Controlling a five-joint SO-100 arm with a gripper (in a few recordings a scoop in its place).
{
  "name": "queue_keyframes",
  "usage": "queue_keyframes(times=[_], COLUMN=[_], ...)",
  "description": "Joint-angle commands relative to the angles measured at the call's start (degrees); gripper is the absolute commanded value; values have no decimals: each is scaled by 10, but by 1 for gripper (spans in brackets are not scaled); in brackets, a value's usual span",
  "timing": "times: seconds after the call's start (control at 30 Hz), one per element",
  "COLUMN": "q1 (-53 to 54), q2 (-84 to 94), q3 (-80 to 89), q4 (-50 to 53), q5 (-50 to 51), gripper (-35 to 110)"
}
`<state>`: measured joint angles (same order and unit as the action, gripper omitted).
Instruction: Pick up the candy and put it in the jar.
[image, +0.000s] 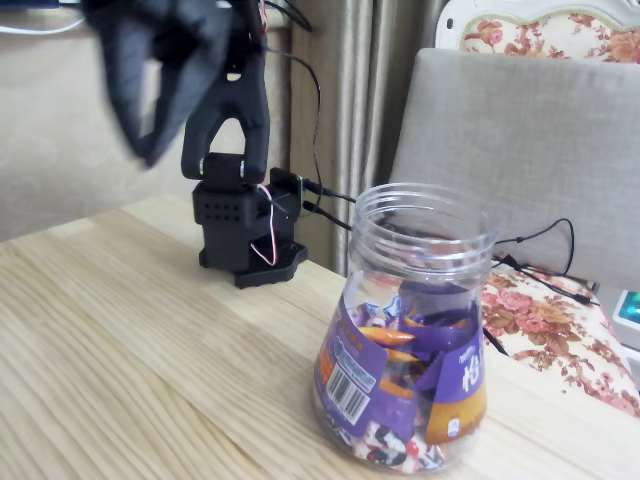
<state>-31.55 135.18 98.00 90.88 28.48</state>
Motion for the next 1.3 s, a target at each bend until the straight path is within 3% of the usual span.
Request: queue_keyframes(times=[0.0, 0.17, 0.33, 0.47, 0.6, 0.87, 0.97, 1.27], q1=[79, 194, 243, 306, 325, 281, 262, 232], q2=[88, 187, 332, 394, 526, 526, 518, 526], q3=[110, 229, 355, 418, 561, 721, 735, 735], q4=[-74, -131, -221, -244, -301, -411, -401, -313], q5=[-10, -4, -120, -124, -101, -142, -197, -210], gripper=[0, 0, 0, 0, 0, 0, 1, 0])
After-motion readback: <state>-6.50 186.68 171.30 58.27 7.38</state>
